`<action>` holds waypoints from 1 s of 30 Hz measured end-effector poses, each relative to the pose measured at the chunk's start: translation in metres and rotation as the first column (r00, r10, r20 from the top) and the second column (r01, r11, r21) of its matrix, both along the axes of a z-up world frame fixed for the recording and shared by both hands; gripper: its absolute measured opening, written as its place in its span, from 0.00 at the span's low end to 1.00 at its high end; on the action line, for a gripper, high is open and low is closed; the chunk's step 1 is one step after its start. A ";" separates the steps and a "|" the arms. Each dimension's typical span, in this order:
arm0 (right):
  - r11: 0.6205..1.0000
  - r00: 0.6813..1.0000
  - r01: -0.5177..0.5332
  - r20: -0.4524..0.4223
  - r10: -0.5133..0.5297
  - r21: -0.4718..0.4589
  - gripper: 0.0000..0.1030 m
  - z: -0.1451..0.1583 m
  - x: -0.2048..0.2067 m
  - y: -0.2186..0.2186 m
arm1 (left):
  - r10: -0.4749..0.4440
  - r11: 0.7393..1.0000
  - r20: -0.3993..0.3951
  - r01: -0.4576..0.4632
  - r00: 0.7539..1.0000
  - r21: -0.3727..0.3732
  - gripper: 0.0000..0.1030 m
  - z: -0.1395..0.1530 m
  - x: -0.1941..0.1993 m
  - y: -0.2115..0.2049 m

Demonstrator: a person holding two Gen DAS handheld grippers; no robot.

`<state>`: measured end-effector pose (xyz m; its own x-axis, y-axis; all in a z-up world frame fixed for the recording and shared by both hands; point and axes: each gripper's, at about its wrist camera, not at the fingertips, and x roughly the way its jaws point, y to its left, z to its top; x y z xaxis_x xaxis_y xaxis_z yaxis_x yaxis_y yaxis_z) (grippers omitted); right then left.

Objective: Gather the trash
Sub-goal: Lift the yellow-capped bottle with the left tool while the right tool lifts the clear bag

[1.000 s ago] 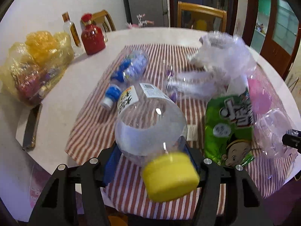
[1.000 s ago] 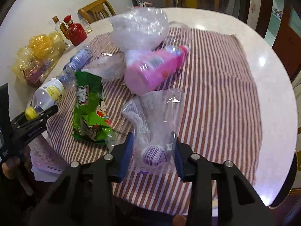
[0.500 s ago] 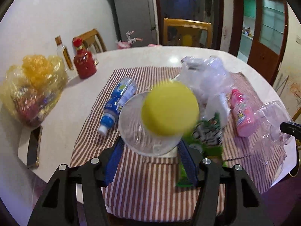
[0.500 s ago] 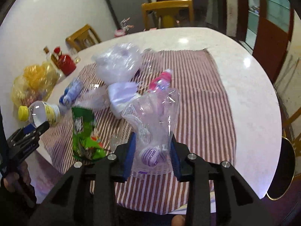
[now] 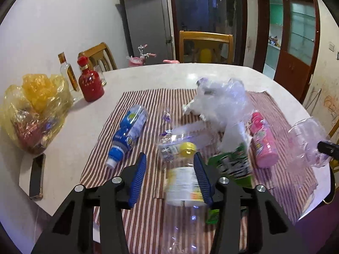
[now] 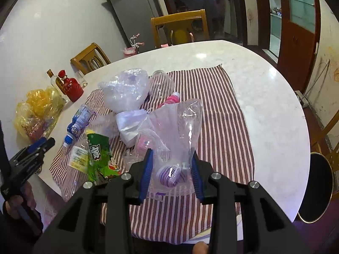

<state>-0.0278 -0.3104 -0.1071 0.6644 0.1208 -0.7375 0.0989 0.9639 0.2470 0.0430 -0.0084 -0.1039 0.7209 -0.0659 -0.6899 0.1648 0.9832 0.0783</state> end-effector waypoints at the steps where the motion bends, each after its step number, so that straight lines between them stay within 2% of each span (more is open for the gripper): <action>1: 1.000 1.000 0.002 0.000 -0.002 -0.001 0.33 0.000 0.001 0.000 | -0.002 1.000 -0.019 0.003 1.000 0.011 0.57 -0.007 0.002 0.001; 2: 1.000 1.000 0.002 -0.001 -0.002 -0.003 0.33 -0.001 0.001 0.000 | -0.016 1.000 -0.048 0.016 0.999 0.012 0.64 -0.017 0.003 0.003; 5: 1.000 1.000 0.002 -0.005 -0.002 -0.013 0.33 -0.003 0.002 0.001 | -0.040 0.999 -0.130 0.038 0.991 -0.018 0.65 -0.035 0.003 0.003; 7: 1.000 1.000 0.004 -0.006 -0.004 -0.011 0.33 -0.004 0.002 0.001 | -0.071 0.997 -0.162 0.066 0.984 -0.035 0.73 -0.038 0.003 -0.005; 8: 1.000 1.000 0.005 -0.006 -0.005 -0.009 0.33 -0.005 0.002 0.000 | -0.089 0.996 -0.183 0.084 0.979 -0.036 0.81 -0.040 0.004 -0.012; 9: 1.000 1.000 0.005 -0.007 -0.005 -0.007 0.33 -0.005 0.002 0.000 | -0.103 0.995 -0.208 0.097 0.973 -0.038 0.83 -0.042 0.005 -0.018; 11: 1.000 1.000 0.005 -0.007 -0.005 -0.006 0.33 -0.006 0.002 0.000 | -0.125 0.992 -0.260 0.119 0.957 -0.041 0.83 -0.051 0.008 -0.029; 14: 1.000 1.000 0.012 -0.007 -0.012 -0.001 0.33 -0.007 0.001 -0.003 | -0.111 0.992 -0.310 0.125 0.944 0.028 0.80 -0.071 0.016 -0.043; 16: 1.000 1.000 0.019 -0.006 -0.019 0.003 0.33 -0.007 0.000 -0.007 | -0.102 0.990 -0.346 0.130 0.933 0.057 0.65 -0.083 0.019 -0.048; 17: 1.000 1.000 0.023 -0.004 -0.023 0.004 0.33 -0.007 -0.001 -0.009 | -0.102 0.989 -0.367 0.135 0.924 0.066 0.62 -0.089 0.020 -0.050; 20: 0.999 0.999 0.038 0.002 -0.038 0.004 0.33 -0.006 -0.002 -0.014 | -0.086 0.987 -0.376 0.129 0.923 0.093 0.62 -0.097 0.019 -0.052; 23: 0.999 0.999 0.043 0.004 -0.043 0.008 0.33 -0.007 -0.002 -0.016 | -0.084 0.991 -0.374 0.118 0.924 0.070 0.61 -0.097 0.019 -0.049; 25: 0.999 0.999 0.044 0.003 -0.044 0.007 0.33 -0.008 -0.003 -0.017 | -0.085 0.992 -0.353 0.111 0.932 0.053 0.61 -0.089 0.017 -0.045; 30: 0.999 0.999 0.044 0.005 -0.044 0.014 0.33 -0.009 -0.004 -0.017 | -0.079 0.995 -0.244 0.091 0.967 0.039 0.61 -0.051 0.011 -0.037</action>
